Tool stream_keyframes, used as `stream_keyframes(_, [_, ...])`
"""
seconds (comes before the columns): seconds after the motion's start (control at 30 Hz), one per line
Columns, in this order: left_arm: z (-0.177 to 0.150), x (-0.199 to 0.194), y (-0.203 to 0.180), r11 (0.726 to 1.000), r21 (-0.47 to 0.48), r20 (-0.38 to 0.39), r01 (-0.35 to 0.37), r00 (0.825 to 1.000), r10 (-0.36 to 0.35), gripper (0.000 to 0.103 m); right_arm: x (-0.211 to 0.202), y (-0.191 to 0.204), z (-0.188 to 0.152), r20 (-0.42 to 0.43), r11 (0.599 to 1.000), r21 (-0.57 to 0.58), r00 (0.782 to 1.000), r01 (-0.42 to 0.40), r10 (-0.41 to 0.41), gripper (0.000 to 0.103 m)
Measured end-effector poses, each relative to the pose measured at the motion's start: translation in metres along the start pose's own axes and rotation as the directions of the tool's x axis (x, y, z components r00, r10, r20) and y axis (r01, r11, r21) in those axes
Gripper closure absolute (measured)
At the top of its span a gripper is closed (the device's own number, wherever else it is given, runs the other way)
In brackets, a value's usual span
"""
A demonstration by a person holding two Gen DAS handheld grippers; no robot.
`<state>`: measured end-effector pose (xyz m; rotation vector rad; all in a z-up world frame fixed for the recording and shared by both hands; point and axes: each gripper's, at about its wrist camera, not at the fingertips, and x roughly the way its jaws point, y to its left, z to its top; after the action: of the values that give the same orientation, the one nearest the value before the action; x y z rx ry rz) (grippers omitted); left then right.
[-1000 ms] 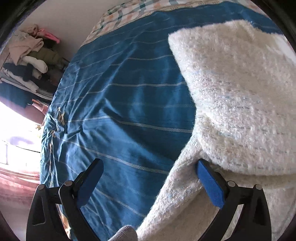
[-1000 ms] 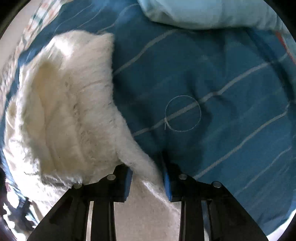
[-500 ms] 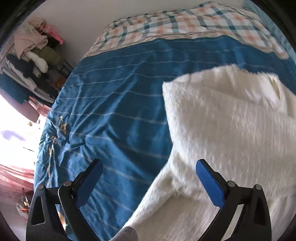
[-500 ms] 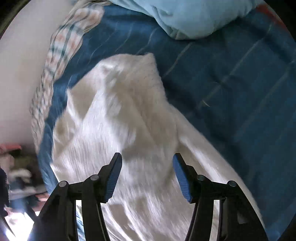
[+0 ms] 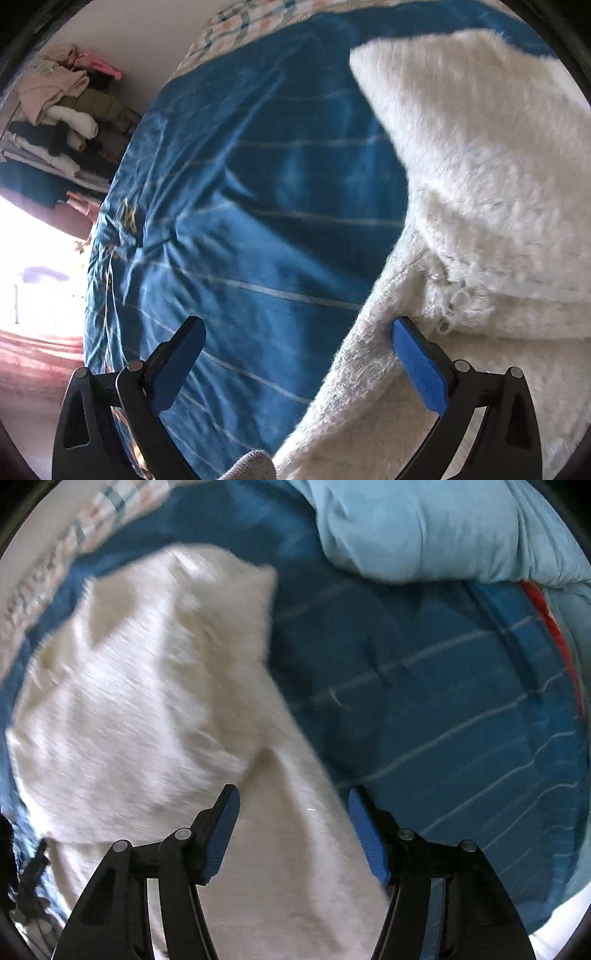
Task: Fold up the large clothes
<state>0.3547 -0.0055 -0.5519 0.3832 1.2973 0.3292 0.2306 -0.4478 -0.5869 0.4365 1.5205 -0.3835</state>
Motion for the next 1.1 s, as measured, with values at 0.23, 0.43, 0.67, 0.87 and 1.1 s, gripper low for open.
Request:
stream_keyframes(0.23, [0.019,0.016,-0.003,0.999,-0.03,-0.008,-0.016,1.0,0.016,0.0,0.035,0.006,0.022,0.046,0.981,-0.163,0.994,0.102,-0.096,0.056])
stream_keyframes(0.43, [0.017,0.019,-0.005,1.0,-0.018,0.008,-0.003,1.0,0.003,0.0,0.045,-0.009,0.035,0.002,0.996,-0.056,0.997,0.074,-0.074,0.056])
stream_keyframes(0.67, [0.016,0.007,0.015,0.993,-0.101,-0.032,0.066,0.997,-0.07,0.0,0.005,0.001,0.005,-0.026,0.991,-0.098,0.995,0.091,-0.094,0.036])
stream_keyframes(0.87, [-0.008,-0.075,0.01,0.996,-0.085,0.064,0.01,0.998,-0.004,0.0,-0.011,0.008,-0.03,-0.041,0.994,-0.114,0.999,0.001,-0.005,0.018])
stream_keyframes(1.1, [-0.055,-0.136,-0.055,0.997,-0.048,0.058,-0.059,0.996,0.062,0.0,0.001,-0.033,-0.048,-0.09,0.976,-0.138,0.983,-0.169,0.157,0.015])
